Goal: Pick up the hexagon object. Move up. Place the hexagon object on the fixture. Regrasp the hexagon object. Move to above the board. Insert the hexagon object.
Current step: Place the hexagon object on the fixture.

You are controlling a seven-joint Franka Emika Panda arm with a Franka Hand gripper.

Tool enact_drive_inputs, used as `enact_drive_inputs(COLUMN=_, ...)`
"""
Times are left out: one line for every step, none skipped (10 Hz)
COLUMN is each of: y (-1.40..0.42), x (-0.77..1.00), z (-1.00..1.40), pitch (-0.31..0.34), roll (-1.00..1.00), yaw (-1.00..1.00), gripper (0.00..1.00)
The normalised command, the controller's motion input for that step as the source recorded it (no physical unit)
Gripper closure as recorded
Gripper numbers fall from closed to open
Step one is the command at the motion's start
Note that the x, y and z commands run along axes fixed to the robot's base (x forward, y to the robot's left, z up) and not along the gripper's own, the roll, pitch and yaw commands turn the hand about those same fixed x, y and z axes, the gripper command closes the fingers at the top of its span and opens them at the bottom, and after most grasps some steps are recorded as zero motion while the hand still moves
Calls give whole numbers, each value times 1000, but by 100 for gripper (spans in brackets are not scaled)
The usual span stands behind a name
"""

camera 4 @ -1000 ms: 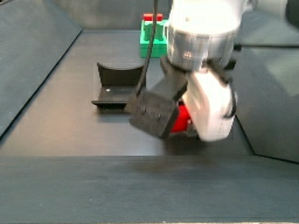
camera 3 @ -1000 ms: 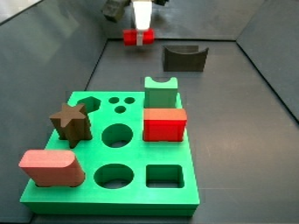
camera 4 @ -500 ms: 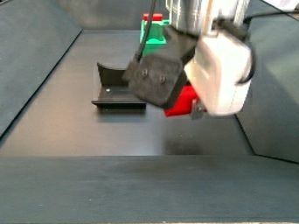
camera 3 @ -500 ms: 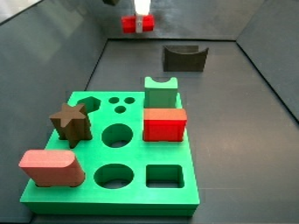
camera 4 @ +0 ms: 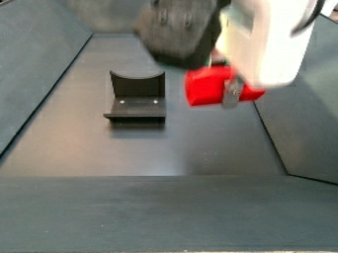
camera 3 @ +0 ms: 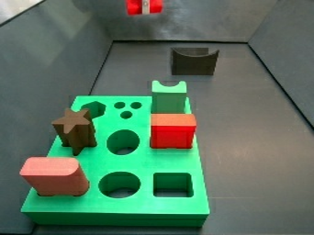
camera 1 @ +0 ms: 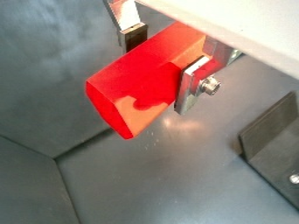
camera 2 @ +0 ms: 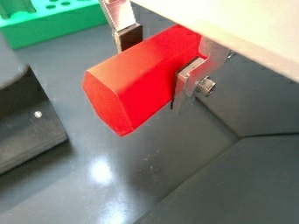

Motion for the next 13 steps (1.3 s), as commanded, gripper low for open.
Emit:
enact_drive_inputs(y=-8, x=-3, z=672, pitch=28, roll=-91, yaw=2, gripper=100)
enact_drive_inputs(y=-7, x=1, z=561, pitch=33, roll=-98, yaw=2, gripper=100)
enact_drive_inputs(y=0, x=9, z=282, pitch=45, roll=-116, yaw=-2, gripper=100)
enact_drive_inputs(y=0, x=12, z=171, pitch=47, roll=-123, yaw=-3, gripper=100)
enact_drive_inputs(y=-964, x=1000, z=229, pitch=21, roll=-36, yaw=1000, gripper=100)
enact_drive_inputs(y=-961, x=1000, z=227, pitch=22, roll=-36, yaw=1000, gripper=100)
enact_drive_inputs(y=-910, x=1000, z=208, pitch=36, roll=-25, yaw=1000, gripper=100)
enact_drive_inputs(y=-869, x=1000, z=195, pitch=40, roll=-26, yaw=1000, gripper=100)
enact_drive_inputs(y=-794, x=1000, z=175, pitch=47, roll=-27, yaw=1000, gripper=100)
enact_drive_inputs(y=-666, x=1000, z=154, pitch=57, roll=-27, yaw=1000, gripper=100)
enact_drive_inputs(y=-563, x=1000, z=135, pitch=67, roll=-28, yaw=1000, gripper=100)
enact_drive_inputs(y=-486, x=1000, z=114, pitch=76, roll=-27, yaw=1000, gripper=100)
enact_drive_inputs(y=-396, x=1000, z=93, pitch=90, roll=-26, yaw=1000, gripper=100)
